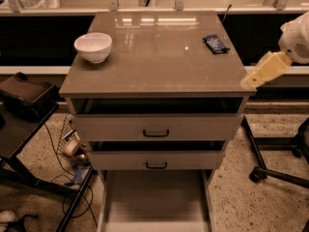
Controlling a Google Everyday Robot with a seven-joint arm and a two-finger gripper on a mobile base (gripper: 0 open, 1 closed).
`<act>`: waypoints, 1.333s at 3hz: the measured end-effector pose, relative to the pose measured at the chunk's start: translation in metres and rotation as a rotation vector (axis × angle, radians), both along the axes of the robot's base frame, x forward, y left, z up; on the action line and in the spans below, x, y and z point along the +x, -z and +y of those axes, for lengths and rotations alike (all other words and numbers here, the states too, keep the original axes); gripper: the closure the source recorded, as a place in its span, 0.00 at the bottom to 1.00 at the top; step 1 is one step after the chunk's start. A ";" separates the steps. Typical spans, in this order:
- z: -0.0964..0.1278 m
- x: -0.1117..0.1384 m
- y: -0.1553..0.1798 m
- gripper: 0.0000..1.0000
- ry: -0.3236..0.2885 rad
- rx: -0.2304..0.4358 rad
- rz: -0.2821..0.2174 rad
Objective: Place rxbar blueberry into white bowl
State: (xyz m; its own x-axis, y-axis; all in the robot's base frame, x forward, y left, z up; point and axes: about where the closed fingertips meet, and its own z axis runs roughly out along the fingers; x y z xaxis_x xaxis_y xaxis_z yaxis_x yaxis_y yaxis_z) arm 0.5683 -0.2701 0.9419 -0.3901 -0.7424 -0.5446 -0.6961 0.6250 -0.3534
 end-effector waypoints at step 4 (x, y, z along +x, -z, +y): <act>-0.015 0.110 0.026 0.00 0.166 0.228 -0.123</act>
Offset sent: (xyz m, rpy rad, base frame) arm 0.0641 -0.0175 -0.0143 0.1584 -0.0803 -0.1333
